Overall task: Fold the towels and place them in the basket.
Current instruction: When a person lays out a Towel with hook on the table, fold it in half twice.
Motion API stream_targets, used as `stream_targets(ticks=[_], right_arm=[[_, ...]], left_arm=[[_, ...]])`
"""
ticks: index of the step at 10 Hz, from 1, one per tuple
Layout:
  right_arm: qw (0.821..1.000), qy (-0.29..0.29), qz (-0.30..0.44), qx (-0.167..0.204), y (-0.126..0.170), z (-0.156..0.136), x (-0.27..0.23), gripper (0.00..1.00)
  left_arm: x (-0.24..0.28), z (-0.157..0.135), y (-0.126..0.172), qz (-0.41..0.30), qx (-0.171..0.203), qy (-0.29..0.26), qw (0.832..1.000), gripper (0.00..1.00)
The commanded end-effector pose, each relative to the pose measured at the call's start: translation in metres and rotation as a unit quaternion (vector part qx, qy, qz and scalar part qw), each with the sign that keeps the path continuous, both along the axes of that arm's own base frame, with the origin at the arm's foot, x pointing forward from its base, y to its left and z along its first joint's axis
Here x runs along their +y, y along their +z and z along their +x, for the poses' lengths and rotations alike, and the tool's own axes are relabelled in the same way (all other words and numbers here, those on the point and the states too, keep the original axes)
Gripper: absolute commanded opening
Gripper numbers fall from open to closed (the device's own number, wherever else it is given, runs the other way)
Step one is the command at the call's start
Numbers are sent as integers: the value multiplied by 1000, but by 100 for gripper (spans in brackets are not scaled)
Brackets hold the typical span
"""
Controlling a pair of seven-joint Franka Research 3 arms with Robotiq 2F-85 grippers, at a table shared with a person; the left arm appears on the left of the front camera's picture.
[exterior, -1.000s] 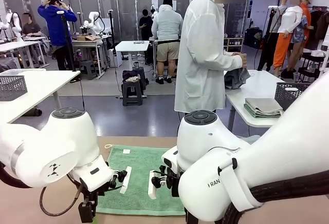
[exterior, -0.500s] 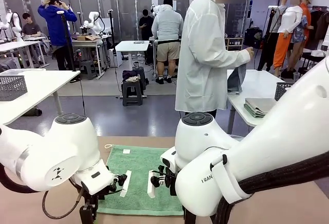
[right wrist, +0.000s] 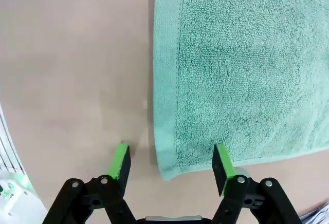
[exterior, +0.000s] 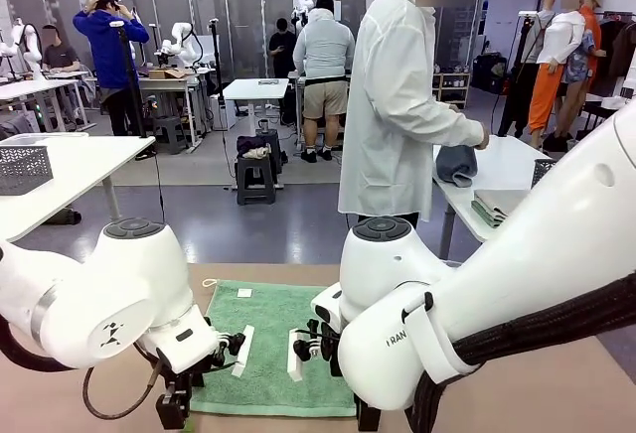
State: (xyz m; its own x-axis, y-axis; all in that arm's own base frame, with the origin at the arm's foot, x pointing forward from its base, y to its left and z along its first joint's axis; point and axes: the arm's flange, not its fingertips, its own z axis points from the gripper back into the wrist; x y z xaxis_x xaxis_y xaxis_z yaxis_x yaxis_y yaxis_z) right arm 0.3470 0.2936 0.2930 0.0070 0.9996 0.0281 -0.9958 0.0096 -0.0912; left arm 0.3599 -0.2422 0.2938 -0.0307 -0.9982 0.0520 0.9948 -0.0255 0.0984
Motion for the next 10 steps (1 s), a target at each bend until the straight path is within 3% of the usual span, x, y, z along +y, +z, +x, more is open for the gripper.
stream_targets(ticks=[1, 2, 3, 8, 9, 10], right_arm=[[1000, 12, 8, 12, 1, 5, 0, 80], [1000, 9, 8, 10, 0, 6, -1, 66], [1000, 5, 8, 11, -1, 7, -1, 66], [1000, 8, 2, 28, -3, 13, 3, 66], [1000, 10, 2, 21, -4, 14, 4, 47], [1000, 9, 0, 26, -4, 13, 5, 47]], left_arm=[[4, 2, -5, -10, -16, 4, 1000, 81], [4, 3, -6, -4, -22, 7, 1000, 62], [6, 4, -8, -11, -13, 7, 1000, 66], [7, 8, -11, -3, -11, 9, 1000, 66], [7, 7, -11, 0, -17, 10, 1000, 46], [8, 7, -10, -5, -11, 10, 1000, 59]])
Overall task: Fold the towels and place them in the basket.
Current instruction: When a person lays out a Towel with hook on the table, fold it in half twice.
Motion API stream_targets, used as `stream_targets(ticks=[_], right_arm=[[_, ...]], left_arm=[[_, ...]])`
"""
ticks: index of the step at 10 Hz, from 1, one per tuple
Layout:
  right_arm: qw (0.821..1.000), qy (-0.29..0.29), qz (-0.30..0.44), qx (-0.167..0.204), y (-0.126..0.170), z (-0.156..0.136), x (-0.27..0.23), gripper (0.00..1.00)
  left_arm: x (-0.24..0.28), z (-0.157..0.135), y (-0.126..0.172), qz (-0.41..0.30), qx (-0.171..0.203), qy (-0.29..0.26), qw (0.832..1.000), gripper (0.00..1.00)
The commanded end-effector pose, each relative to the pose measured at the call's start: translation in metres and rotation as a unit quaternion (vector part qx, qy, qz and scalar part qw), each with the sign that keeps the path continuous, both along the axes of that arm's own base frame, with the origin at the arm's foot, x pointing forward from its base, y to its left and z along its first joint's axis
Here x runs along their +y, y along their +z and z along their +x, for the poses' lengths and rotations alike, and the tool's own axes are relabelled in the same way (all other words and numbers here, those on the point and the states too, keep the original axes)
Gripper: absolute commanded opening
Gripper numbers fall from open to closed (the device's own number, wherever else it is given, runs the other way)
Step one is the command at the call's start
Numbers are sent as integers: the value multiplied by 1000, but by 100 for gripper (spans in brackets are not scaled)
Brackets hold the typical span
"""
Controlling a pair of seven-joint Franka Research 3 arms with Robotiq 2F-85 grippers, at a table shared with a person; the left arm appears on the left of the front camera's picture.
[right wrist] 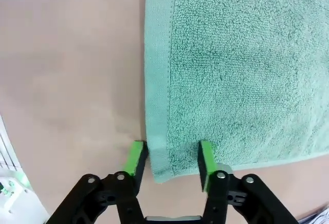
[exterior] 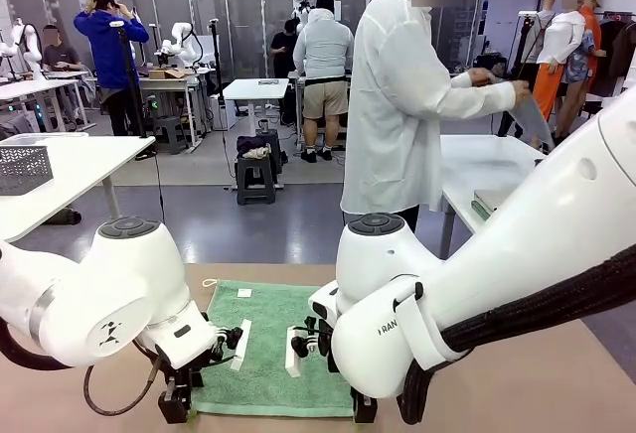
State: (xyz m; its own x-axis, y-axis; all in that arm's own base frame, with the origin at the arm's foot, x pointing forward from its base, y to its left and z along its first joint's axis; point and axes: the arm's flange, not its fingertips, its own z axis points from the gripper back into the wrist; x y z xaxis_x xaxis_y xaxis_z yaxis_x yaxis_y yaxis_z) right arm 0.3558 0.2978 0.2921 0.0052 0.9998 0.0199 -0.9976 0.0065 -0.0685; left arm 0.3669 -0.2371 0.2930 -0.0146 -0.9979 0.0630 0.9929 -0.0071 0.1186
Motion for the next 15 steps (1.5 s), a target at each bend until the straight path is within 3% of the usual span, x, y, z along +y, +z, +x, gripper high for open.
stream_targets(ticks=[1, 15], right_arm=[[1000, 9, 3, 18, -2, 4, 1, 47], [999, 15, 8, 48, 3, 10, 0, 47]], left_arm=[[4, -1, -9, 1, -2, 2, 1000, 59], [4, 8, 16, 8, 43, -25, 999, 59]])
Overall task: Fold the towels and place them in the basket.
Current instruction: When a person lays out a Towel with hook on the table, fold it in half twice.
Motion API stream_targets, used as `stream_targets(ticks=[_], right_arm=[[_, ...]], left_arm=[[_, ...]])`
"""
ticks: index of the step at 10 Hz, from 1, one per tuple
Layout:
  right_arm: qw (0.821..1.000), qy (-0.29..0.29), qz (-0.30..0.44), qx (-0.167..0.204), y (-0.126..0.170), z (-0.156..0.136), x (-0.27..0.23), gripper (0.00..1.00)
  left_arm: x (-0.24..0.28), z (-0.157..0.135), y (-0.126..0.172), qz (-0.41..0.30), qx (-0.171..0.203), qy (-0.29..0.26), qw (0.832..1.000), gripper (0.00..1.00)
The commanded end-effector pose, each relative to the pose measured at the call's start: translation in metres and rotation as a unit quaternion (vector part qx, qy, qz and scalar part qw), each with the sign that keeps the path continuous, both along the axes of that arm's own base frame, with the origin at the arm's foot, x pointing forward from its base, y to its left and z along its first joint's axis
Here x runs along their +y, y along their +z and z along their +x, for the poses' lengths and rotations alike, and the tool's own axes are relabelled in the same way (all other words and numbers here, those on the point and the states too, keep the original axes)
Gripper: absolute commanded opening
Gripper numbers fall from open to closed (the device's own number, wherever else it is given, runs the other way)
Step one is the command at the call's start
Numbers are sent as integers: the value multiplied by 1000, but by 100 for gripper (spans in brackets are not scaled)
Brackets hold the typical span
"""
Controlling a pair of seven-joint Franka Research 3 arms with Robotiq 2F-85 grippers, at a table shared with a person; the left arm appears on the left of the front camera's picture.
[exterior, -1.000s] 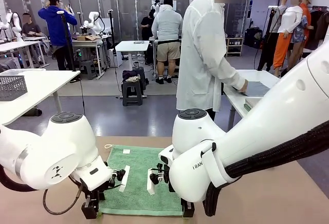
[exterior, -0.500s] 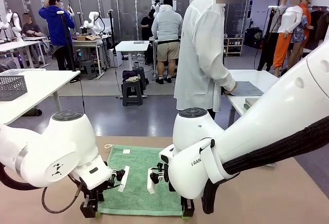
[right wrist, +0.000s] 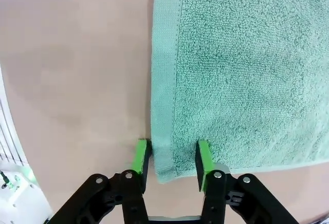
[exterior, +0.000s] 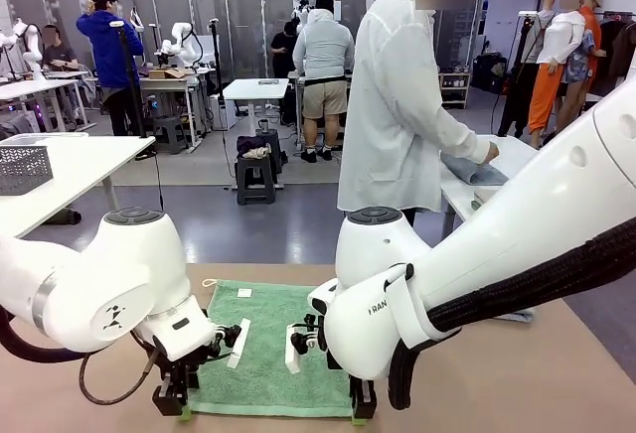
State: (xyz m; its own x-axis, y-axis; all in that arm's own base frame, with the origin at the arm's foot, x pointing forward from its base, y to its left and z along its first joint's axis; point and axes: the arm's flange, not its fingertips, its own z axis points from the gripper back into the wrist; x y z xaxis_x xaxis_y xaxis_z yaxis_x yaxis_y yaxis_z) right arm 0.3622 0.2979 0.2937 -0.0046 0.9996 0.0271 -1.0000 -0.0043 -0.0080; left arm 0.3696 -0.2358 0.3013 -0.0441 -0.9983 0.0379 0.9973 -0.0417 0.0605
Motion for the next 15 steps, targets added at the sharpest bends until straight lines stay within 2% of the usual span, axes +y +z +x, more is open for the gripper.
stream_targets(ticks=[1, 2, 3, 12, 13, 14, 15], right_arm=[[1000, 11, 6, 22, 2, 4, 0, 47], [1000, 11, 7, 17, 2, 5, -1, 28], [1000, 9, 6, 19, 1, 6, -1, 35], [1000, 6, 9, 26, -7, 7, -3, 35], [999, 8, 10, 30, -8, 7, -3, 30], [999, 8, 10, 31, -8, 7, -4, 15], [999, 7, 10, 34, -8, 7, -4, 10]], left_arm=[[2, 7, 7, -3, 16, -7, 1000, 59], [1, 9, 6, -2, 10, 3, 1000, 39], [2, 10, 6, -6, 13, 5, 1000, 44], [-1, 12, -2, 1, 23, -1, 1000, 44], [0, 13, -2, 3, 27, -1, 1000, 42], [-1, 12, -2, 5, 27, -1, 1000, 29], [-1, 13, -3, 6, 33, -1, 999, 23]])
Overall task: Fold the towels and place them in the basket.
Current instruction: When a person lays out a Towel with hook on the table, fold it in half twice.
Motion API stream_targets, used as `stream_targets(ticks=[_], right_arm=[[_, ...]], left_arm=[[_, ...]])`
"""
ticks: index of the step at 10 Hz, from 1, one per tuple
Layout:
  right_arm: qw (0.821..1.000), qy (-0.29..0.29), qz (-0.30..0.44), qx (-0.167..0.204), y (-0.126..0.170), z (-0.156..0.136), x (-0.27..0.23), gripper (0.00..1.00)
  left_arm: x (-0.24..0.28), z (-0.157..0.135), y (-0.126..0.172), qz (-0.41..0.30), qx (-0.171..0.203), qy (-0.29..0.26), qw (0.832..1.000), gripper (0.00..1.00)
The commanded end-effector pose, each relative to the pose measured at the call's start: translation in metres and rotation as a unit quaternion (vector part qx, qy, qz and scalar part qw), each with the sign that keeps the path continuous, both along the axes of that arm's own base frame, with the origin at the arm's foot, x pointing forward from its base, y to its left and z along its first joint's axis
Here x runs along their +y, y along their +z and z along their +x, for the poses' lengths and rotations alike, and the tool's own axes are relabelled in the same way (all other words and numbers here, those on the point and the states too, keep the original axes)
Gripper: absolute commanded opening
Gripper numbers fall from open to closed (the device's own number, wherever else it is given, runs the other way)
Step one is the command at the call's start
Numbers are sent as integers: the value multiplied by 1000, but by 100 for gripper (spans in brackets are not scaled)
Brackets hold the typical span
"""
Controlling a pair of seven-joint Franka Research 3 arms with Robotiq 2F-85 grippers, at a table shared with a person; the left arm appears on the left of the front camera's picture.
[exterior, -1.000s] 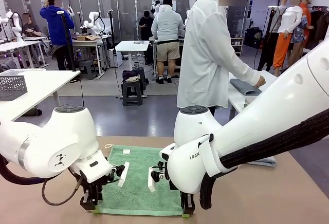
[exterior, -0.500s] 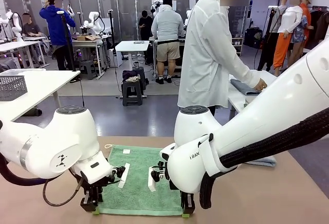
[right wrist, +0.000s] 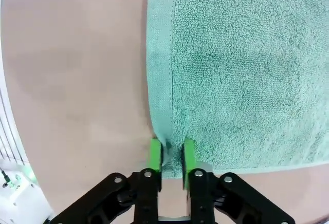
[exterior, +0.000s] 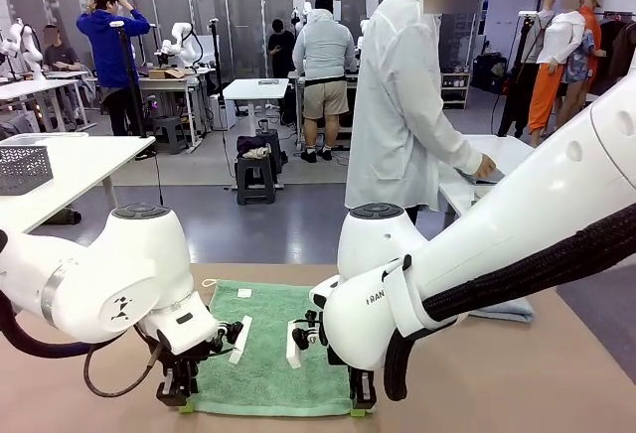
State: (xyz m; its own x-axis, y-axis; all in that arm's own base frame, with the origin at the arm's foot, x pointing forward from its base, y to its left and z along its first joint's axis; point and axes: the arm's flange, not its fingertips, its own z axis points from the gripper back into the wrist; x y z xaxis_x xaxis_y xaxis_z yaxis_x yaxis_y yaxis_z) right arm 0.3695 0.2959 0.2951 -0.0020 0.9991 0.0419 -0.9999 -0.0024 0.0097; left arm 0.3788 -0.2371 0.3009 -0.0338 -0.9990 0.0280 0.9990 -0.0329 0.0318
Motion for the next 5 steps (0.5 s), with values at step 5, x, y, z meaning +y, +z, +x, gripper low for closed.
stream_targets(ticks=[5], right_arm=[[1000, 8, 2, 30, -11, -3, -3, 0]], left_arm=[[-2, 5, -2, 16, 29, -6, 999, 0]])
